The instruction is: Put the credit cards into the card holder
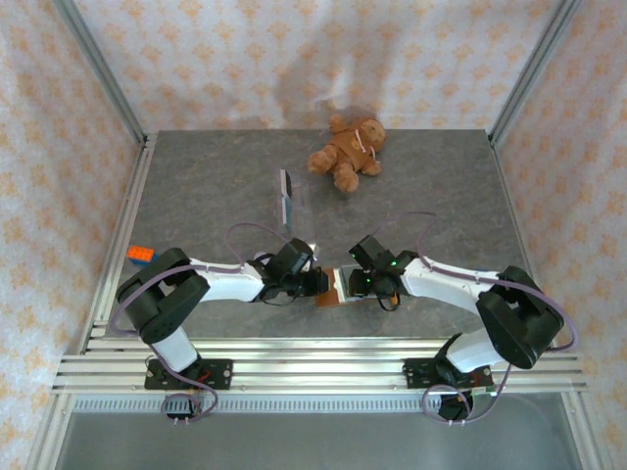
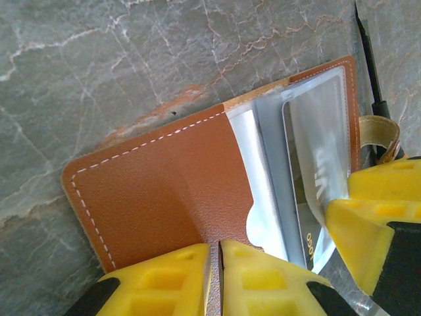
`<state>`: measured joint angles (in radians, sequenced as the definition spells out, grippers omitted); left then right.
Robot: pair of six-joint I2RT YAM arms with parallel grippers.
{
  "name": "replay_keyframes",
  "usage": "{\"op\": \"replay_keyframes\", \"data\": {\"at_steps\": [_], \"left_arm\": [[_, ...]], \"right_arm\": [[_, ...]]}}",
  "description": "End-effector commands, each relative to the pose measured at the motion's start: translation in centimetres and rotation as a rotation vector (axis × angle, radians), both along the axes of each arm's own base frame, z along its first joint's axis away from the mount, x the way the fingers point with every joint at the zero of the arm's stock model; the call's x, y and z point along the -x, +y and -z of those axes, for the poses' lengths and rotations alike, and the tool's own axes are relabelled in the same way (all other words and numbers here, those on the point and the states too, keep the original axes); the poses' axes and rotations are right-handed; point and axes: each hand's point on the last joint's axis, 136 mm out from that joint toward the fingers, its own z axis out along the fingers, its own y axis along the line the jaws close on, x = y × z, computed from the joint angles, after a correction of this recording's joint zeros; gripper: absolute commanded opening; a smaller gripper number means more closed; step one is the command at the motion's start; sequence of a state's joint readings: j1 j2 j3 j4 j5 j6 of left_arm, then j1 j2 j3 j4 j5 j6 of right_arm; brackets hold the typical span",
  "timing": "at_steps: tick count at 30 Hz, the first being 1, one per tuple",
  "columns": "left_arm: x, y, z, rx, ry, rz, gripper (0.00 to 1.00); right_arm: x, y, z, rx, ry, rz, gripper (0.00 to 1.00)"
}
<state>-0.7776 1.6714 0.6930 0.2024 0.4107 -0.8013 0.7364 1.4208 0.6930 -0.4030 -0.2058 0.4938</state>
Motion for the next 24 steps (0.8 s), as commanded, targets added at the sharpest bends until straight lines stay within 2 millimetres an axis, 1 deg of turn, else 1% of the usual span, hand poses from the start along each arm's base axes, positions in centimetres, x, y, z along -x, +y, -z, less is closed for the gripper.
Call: {"op": "replay_keyframes", "data": {"at_steps": [1, 4, 11, 12, 18, 21, 24], "left_arm": [[0.6, 1.9, 2.0, -0.084, 0.023, -0.007, 0.16], [0.7, 1.8, 2.1, -0.085, 0.027, -0.003, 0.16], [0.6, 1.9, 2.1, -0.095, 0.031, 0.003, 0.16], [0.6, 1.9, 2.1, -0.096, 0.033, 0.004, 0.16], [0.7, 2.3, 2.3, -0.103, 0.039, 0.003, 0.16], [0.7, 2.4, 2.3, -0.104, 0.038, 0.004, 0.16], [0.7, 2.6, 2.4, -0.105, 0.041, 0.005, 0.16]], "right_arm": [[0.4, 0.4, 0.0, -0.030, 0.010, -0.015, 0.38], [0.4, 0.7, -0.2, -0.049, 0.008, -0.024, 0.32], [0.5, 1.7, -0.6, -0.104, 0.008, -0.044, 0.31], [0.4, 1.8, -0.7, -0.116, 0.007, -0.043, 0.32], [0.6, 2.5, -0.8, -0.212, 0.034, -0.049, 0.48], [0.8, 3.0, -1.0, -0.262, 0.046, -0.057, 0.48], [0.8, 3.5, -1.6, -0.322, 0.041, -0.070, 0.43]]}}
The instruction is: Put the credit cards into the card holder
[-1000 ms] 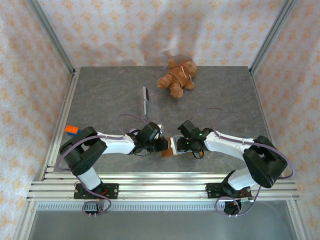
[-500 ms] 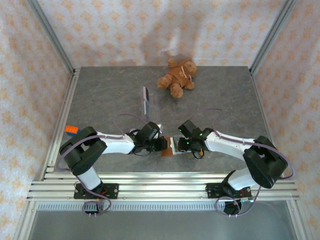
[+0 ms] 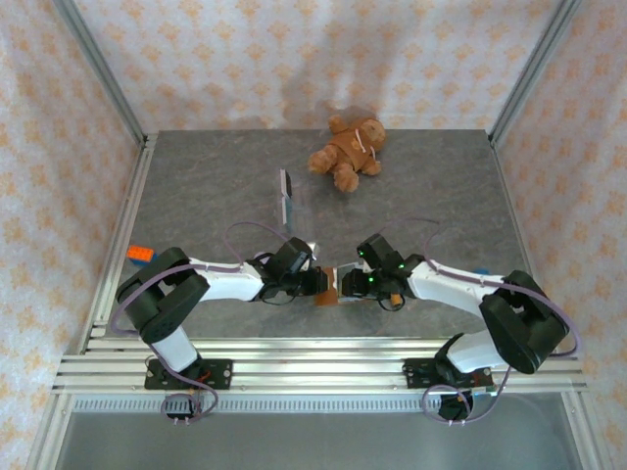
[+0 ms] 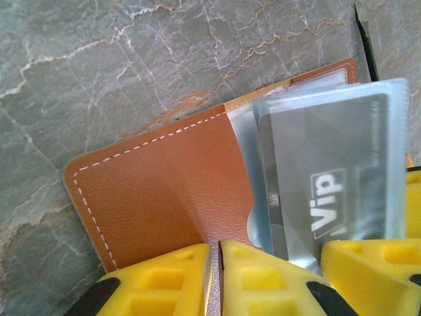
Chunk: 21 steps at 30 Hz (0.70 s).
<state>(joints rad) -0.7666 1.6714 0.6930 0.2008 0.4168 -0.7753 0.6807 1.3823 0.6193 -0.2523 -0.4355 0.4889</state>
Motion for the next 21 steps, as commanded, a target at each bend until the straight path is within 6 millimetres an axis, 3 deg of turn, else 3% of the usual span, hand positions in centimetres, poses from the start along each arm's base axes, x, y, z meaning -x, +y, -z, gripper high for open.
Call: {"op": "replay_keyframes", "data": {"at_steps": [1, 15, 19, 21], "left_arm": [[0.9, 2.4, 2.5, -0.100, 0.054, -0.008, 0.16], [1.0, 2.3, 2.8, -0.080, 0.068, -0.002, 0.16], [1.0, 2.4, 2.9, -0.074, 0.074, -0.004, 0.16], [1.0, 2.4, 3.0, -0.072, 0.075, -0.005, 0.16]], "right_arm": [[0.1, 1.2, -1.2, -0.102, -0.013, -0.029, 0.43], [0.2, 0.4, -1.5, -0.054, -0.028, -0.038, 0.47], [0.1, 0.1, -1.9, -0.039, -0.043, -0.039, 0.59], [0.1, 0.1, -2.2, -0.044, -0.051, -0.041, 0.61]]}}
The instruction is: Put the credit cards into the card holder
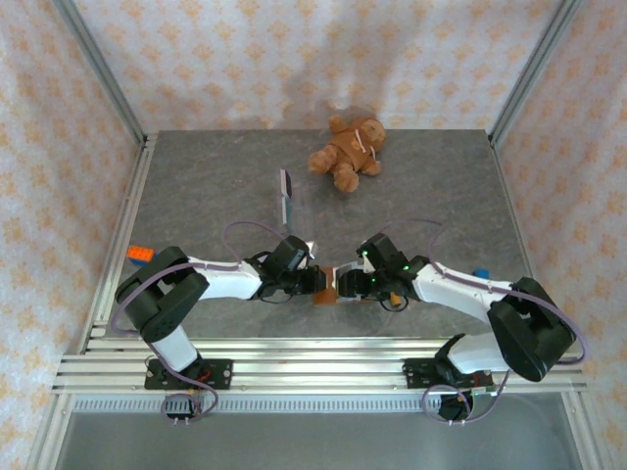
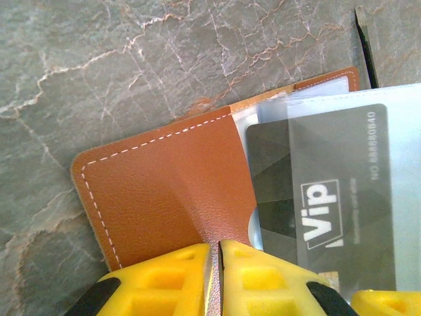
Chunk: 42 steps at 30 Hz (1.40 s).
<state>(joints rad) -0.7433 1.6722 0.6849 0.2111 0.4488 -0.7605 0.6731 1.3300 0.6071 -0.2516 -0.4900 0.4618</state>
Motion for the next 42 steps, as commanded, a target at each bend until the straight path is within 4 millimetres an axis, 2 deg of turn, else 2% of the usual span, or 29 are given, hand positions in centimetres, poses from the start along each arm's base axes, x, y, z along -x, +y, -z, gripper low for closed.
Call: {"op": "replay_keyframes", "data": {"at_steps": [1, 8, 20, 30, 33, 36, 42], "left_arm": [[1.3, 2.1, 3.0, -0.088, 0.069, -0.013, 0.16], [1.3, 2.2, 3.2, -0.085, 0.074, -0.015, 0.16], [1.3, 2.2, 3.5, -0.079, 0.081, -0.019, 0.16], [1.3, 2.0, 3.7, -0.070, 0.088, -0.014, 0.16], [1.3, 2.0, 3.8, -0.072, 0.090, -0.016, 0.16], [1.3, 2.0, 3.8, -0.069, 0.092, -0.015, 0.16], [1.1, 1.6, 3.9, -0.039, 0.101, -0.014, 0.16]], "right_arm": [[-0.5, -0.3, -1.2, 0.009, -0.043, 0.001, 0.61], [-0.7, -0.3, -1.9, 0.013, -0.061, -0.007, 0.59], [-1.0, -1.5, -2.7, 0.083, -0.091, -0.009, 0.62], [-1.0, -0.6, -2.1, 0.048, -0.066, -0.016, 0.52], [-1.0, -0.3, -2.3, 0.033, -0.072, -0.025, 0.45], [-0.9, 0.5, -2.8, -0.008, -0.074, -0.051, 0.40], [-1.1, 2.1, -3.0, -0.086, -0.066, -0.084, 0.38]]}}
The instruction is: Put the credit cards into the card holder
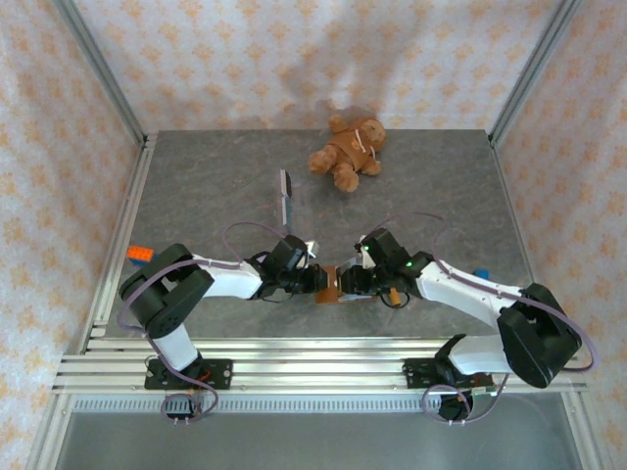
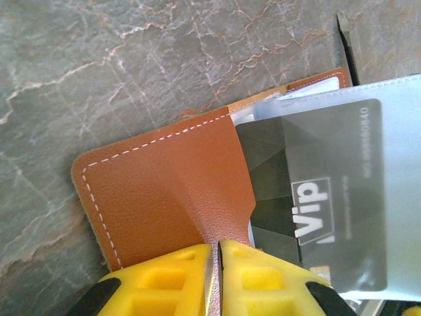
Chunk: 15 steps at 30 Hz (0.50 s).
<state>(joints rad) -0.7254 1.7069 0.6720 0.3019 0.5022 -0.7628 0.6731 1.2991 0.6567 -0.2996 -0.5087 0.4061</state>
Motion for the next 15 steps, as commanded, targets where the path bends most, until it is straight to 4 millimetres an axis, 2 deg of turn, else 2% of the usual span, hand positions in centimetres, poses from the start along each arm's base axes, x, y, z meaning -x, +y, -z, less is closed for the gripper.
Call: {"op": "replay_keyframes", "data": {"at_steps": [1, 9, 15], "left_arm": [[1.6, 2.2, 3.8, -0.094, 0.109, -0.027, 0.16], [1.4, 2.4, 3.9, -0.071, 0.117, -0.046, 0.16], [1.1, 2.8, 3.5, -0.034, 0.122, -0.073, 0.16]], "right_arm": [[-0.7, 1.8, -0.8, -0.076, -0.015, -0.035, 0.37], [-0.8, 3.2, 0.1, -0.131, 0.032, -0.052, 0.40], [-0.8, 3.0, 0.4, -0.117, 0.025, -0.051, 0.42]]}}
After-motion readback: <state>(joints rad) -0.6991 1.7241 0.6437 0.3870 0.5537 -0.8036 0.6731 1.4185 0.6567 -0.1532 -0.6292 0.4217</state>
